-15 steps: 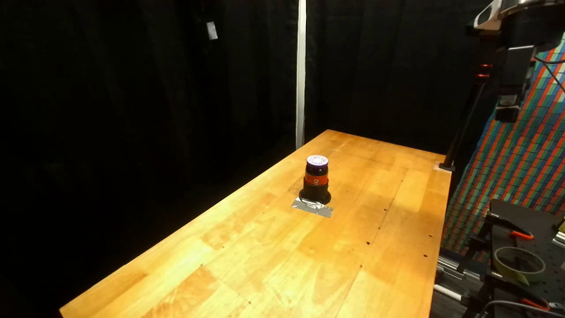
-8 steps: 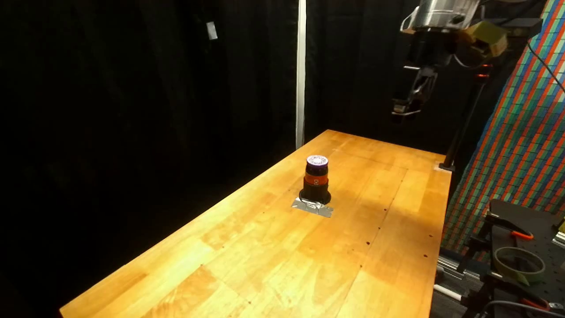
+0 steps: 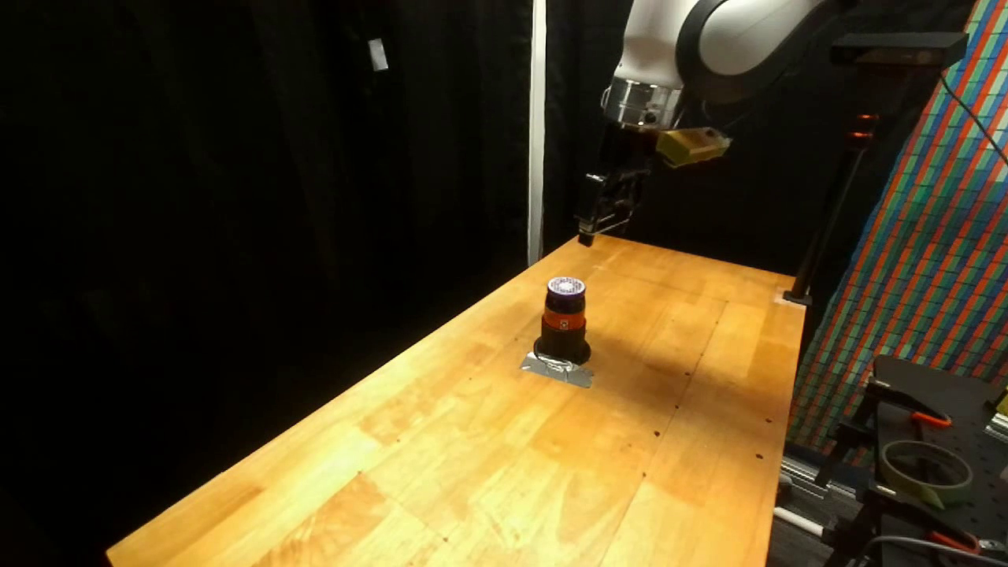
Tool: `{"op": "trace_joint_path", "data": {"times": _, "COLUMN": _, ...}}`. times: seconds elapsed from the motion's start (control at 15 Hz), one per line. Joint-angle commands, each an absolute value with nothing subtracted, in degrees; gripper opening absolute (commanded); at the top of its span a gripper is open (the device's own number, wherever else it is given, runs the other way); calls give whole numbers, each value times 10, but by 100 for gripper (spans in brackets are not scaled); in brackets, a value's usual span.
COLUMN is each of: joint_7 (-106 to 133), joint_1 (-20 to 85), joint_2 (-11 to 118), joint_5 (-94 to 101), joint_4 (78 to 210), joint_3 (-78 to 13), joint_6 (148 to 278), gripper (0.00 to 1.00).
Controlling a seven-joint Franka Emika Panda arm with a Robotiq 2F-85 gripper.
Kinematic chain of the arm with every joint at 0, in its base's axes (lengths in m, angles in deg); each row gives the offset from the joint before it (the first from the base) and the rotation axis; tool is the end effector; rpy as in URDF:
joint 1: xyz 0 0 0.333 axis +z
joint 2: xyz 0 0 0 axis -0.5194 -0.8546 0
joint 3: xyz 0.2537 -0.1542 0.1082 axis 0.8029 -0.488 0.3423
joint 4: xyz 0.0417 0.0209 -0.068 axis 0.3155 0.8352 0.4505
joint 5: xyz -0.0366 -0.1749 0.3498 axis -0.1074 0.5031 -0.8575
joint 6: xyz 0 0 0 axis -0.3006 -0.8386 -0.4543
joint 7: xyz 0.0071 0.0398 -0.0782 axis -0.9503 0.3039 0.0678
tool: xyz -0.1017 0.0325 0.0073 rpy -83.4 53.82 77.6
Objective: Put the elastic around the bottle
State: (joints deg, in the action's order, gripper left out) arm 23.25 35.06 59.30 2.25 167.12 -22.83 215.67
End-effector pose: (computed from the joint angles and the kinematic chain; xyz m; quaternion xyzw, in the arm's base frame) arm 0.5953 0.0984 0.3775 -0.9951 0.0351 -0.0900 0.0196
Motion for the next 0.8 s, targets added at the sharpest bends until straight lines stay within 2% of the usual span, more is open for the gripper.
{"op": "trace_joint_path", "data": {"times": 0.0, "joint_7": 257, "joint_1": 369, "joint_2": 498, "joint_5": 52, "joint_4": 1565, "joint_3": -252, "joint_6": 2148, "gripper": 100}}
{"op": "trace_joint_path", "data": {"times": 0.73, "joint_7": 243, "joint_1": 374, "joint_2": 372, "joint_5": 27, "joint_4": 1452, "joint_3": -273, "joint_6": 2135, "gripper": 100}}
